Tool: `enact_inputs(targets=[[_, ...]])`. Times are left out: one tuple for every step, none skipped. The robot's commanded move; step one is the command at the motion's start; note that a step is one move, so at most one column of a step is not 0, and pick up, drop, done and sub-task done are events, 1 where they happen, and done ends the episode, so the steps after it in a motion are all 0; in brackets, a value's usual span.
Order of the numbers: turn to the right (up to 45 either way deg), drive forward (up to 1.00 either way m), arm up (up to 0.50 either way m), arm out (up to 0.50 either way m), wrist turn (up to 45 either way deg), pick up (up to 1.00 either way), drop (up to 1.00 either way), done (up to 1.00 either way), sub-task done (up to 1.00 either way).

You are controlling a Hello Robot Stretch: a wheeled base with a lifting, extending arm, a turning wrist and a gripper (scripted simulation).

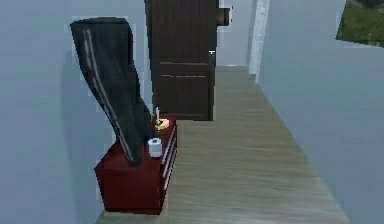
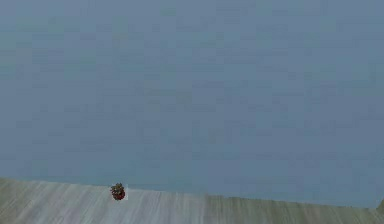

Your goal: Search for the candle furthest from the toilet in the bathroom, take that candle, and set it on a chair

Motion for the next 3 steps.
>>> enact_inputs(targets=[[9.0, 0.00, 0.00, 0.00, 0.0, 0.00, 0.00, 0.00, 0.00], [0.0, 0.90, 0.00, 0.00, 0.0, 0.00, 0.00, 0.00, 0.00], [6.0, 0.00, 0.00, 0.00, 0.0, 0.00, 0.00, 0.00, 0.00]])
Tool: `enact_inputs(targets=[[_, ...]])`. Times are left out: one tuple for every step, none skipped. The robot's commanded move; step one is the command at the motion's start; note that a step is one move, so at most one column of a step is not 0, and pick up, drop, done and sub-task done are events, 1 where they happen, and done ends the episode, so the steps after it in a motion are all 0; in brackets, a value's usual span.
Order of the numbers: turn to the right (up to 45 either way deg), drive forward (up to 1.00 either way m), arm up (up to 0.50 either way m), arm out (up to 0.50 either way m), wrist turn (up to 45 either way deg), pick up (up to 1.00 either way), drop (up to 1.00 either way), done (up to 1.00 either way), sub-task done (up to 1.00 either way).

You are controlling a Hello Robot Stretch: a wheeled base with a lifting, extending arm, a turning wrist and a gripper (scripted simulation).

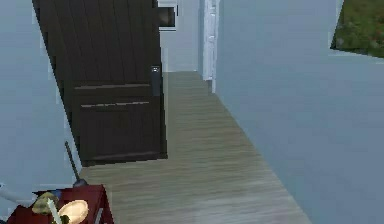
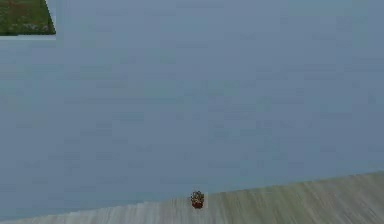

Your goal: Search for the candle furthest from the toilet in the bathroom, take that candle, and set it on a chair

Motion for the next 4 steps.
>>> enact_inputs(targets=[[0.0, 0.15, 0.00, 0.00, 0.0, 0.00, 0.00, 0.00, 0.00], [-45.0, 0.00, 0.00, 0.00, 0.0, 0.00, 0.00, 0.00, 0.00], [-45.0, 0.00, 0.00, 0.00, 0.0, 0.00, 0.00, 0.00, 0.00], [-42.0, 0.00, 0.00, 0.00, 0.0, 0.00, 0.00, 0.00, 0.00]])
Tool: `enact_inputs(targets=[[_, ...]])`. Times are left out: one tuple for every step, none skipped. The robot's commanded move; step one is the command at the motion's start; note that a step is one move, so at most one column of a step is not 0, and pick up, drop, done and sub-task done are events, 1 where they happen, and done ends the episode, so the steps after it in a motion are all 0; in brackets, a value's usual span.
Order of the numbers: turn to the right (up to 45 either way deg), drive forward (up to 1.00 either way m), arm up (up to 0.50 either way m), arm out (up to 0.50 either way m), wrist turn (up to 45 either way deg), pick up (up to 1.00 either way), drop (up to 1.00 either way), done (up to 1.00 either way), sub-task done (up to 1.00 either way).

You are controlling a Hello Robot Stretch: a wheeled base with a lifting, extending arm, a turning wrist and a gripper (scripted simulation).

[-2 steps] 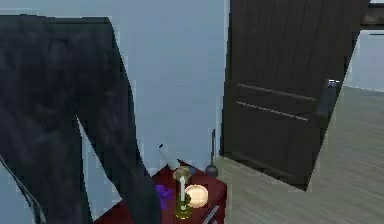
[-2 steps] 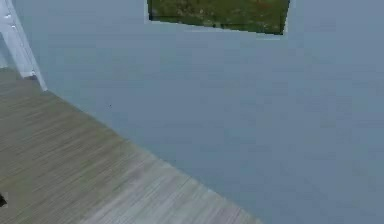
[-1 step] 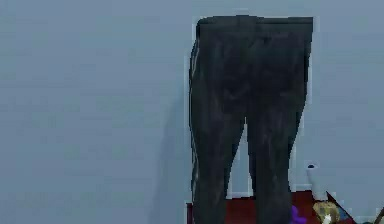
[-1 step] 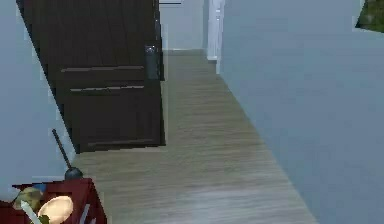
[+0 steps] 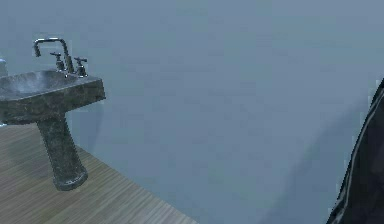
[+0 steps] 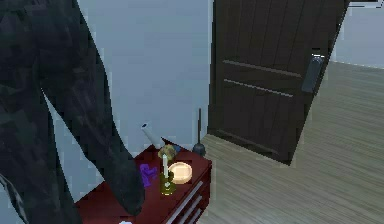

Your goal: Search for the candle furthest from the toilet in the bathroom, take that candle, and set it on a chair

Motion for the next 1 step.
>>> enact_inputs(targets=[[0.0, 0.00, 0.50, 0.00, 0.0, 0.00, 0.00, 0.00, 0.00]])
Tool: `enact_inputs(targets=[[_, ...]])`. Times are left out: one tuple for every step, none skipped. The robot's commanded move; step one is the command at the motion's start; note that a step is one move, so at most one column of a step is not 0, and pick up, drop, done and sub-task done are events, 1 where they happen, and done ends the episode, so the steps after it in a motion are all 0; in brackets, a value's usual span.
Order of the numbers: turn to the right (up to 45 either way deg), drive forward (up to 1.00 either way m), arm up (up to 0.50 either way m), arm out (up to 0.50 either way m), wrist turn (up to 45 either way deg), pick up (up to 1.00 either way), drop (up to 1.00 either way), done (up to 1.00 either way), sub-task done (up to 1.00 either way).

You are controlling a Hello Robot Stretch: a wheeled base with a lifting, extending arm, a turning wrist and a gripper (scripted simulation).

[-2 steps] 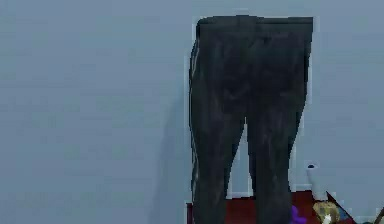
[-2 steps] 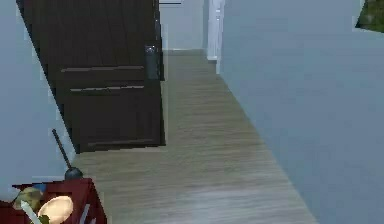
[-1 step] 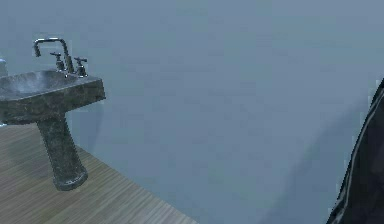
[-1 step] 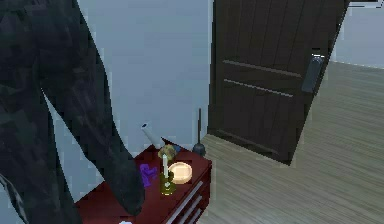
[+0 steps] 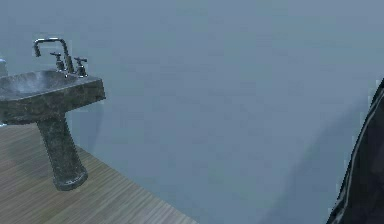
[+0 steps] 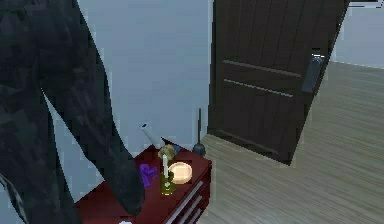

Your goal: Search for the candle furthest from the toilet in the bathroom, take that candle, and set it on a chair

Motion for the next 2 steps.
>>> enact_inputs(targets=[[0.0, 0.00, 0.04, 0.00, 0.0, 0.00, 0.00, 0.00, 0.00], [0.0, 0.00, 0.00, 0.46, 0.0, 0.00, 0.00, 0.00, 0.00]])
